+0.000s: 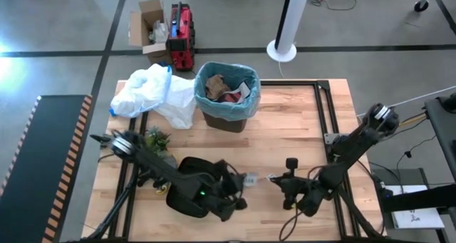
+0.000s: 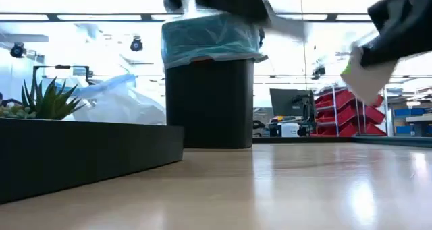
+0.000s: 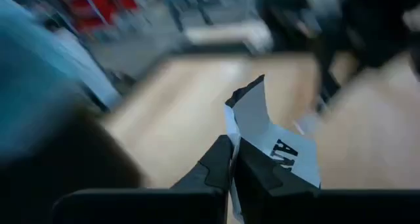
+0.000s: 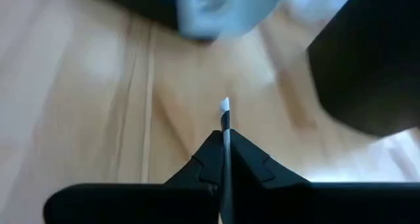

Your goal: Place trash/remove bag and relplace

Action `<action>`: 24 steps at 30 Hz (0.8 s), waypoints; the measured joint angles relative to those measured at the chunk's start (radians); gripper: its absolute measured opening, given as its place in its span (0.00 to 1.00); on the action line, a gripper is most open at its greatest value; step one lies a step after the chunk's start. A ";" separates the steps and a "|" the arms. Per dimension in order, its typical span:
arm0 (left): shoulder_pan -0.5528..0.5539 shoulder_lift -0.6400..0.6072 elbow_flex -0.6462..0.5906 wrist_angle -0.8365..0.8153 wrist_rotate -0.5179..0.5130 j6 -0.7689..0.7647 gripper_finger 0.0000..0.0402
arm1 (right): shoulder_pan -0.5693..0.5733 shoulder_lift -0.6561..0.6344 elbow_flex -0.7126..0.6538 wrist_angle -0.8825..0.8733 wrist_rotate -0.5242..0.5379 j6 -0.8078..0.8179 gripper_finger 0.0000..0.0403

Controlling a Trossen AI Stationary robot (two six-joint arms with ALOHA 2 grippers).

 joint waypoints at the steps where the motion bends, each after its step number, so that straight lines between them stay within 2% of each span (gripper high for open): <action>1: 0.004 -0.046 0.000 -0.006 -0.035 0.043 0.00 | -0.002 -0.014 0.000 0.013 0.013 -0.005 0.00; 8: 0.111 -0.343 0.000 -0.009 -0.194 0.292 0.00 | -0.013 -0.037 0.000 0.168 0.051 -0.082 0.00; 11: 0.194 -0.435 -0.011 -0.008 -0.199 0.355 0.01 | -0.028 -0.017 -0.001 0.230 0.138 -0.085 0.00; 14: 0.304 -0.490 -0.037 -0.011 -0.199 0.389 0.00 | -0.056 0.002 -0.001 0.272 0.176 -0.086 0.00; 19: 0.501 -0.524 -0.094 -0.014 -0.107 0.375 0.02 | -0.125 0.039 -0.001 0.285 0.179 -0.092 0.00; 24: 0.655 -0.512 -0.129 -0.049 0.139 0.335 0.15 | -0.215 0.056 0.012 0.285 0.097 -0.105 0.00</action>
